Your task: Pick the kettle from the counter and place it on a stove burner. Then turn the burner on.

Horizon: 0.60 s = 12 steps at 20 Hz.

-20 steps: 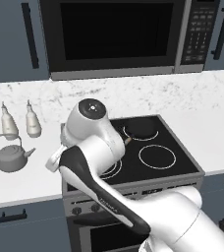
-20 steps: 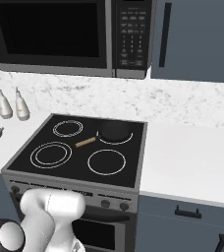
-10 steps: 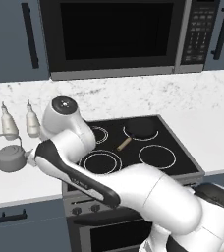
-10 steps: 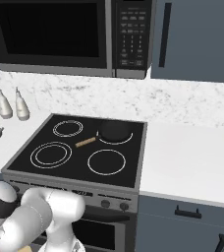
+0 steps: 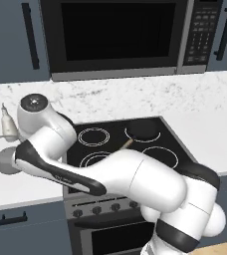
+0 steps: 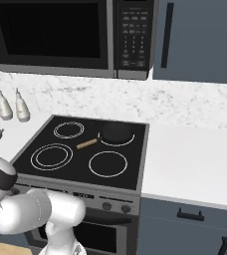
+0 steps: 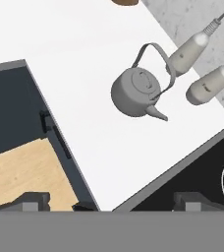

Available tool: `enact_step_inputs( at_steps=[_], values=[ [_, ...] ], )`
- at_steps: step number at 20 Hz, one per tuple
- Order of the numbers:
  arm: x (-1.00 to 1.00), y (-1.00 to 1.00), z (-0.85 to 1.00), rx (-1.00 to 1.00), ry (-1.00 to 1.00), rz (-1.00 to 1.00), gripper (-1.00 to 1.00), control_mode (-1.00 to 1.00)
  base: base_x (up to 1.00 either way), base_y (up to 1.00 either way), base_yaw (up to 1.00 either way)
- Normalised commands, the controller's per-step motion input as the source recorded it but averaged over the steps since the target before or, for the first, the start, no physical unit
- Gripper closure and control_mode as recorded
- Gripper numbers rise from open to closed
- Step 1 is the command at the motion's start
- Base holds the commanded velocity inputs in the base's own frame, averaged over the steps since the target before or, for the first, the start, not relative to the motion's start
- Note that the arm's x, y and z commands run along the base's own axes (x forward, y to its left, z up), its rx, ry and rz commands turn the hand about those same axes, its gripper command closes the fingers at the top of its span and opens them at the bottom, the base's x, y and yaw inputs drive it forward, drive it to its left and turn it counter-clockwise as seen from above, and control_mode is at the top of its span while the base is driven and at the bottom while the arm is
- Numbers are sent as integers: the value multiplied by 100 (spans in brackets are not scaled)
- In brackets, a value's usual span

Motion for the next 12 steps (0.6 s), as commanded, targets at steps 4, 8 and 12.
enact_step_inputs(
  at_steps=[4, 8, 12],
  values=[
    [16, 0, -7, -5, 0, 0, -100, -100, 0, 0, 0],
    [14, 0, -9, -5, 0, 0, -100, -100, 0, 0, 0],
    [20, 0, -30, -10, -2, 0, -100, -100, 0, 0, 0]
  ],
)
